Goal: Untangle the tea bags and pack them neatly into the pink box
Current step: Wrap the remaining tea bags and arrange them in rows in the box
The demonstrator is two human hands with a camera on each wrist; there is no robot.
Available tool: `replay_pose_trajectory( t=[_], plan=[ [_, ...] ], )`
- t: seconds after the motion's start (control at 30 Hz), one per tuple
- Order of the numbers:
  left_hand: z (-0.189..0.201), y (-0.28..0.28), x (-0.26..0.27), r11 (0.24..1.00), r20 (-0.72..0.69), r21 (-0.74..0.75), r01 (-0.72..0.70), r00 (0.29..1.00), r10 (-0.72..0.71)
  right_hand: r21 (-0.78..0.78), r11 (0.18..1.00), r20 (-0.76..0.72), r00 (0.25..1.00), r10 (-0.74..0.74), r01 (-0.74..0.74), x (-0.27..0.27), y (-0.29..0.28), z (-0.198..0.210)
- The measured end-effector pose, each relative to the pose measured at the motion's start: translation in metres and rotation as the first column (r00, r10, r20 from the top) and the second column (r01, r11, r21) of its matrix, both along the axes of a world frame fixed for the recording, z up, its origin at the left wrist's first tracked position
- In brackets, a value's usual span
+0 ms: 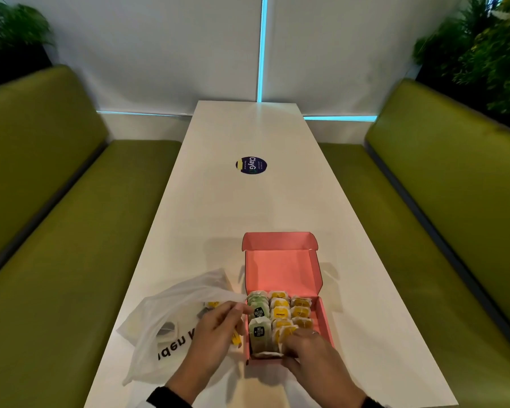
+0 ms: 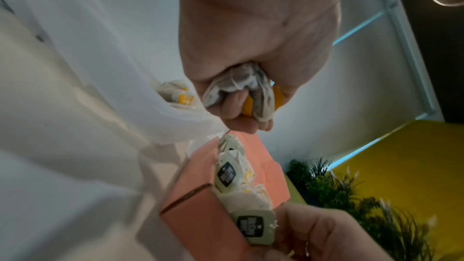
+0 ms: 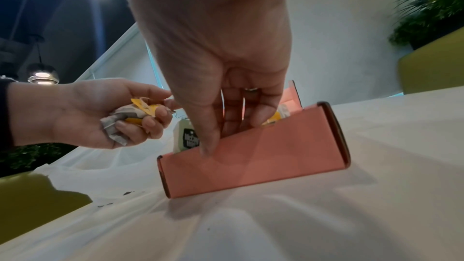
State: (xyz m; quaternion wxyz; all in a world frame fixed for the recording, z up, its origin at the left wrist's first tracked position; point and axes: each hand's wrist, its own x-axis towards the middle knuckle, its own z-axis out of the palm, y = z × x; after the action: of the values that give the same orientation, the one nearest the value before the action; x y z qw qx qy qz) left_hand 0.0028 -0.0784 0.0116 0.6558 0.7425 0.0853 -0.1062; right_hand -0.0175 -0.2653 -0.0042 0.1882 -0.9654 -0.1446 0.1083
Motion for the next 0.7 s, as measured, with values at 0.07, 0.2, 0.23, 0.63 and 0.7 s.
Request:
replay_pose_trajectory(
  t=[0.07, 0.2, 0.23, 0.63, 0.7],
  plan=[
    [0.001, -0.001, 0.0, 1.0, -0.025, -0.021, 0.002, 1.0, -0.003, 0.002, 1.0, 0.01, 1.0, -0.003, 0.003, 0.0, -0.004, 0.001],
    [-0.005, -0.002, -0.001, 0.979, 0.021, 0.193, 0.072, 0.997, -0.077, 0.08, 0.996, 0.088, 0.996, 0.024, -0.031, 0.005, -0.005, -0.002],
    [-0.01, -0.002, -0.003, 0.956, 0.033, 0.279, 0.096, 0.993, -0.109, 0.09, 0.995, 0.104, 0.994, 0.026, -0.036, 0.008, -0.003, -0.002],
    [-0.023, -0.007, -0.019, 0.689, -0.007, 0.693, 0.212, 0.957, -0.288, -0.004, 0.993, 0.285, 0.952, -0.115, 0.121, 0.029, 0.031, -0.016],
    [-0.027, -0.008, -0.019, 0.733, 0.017, 0.655, 0.185, 0.966, -0.26, 0.001, 0.985, 0.284, 0.945, -0.163, 0.17, 0.027, 0.035, -0.017]
  ],
)
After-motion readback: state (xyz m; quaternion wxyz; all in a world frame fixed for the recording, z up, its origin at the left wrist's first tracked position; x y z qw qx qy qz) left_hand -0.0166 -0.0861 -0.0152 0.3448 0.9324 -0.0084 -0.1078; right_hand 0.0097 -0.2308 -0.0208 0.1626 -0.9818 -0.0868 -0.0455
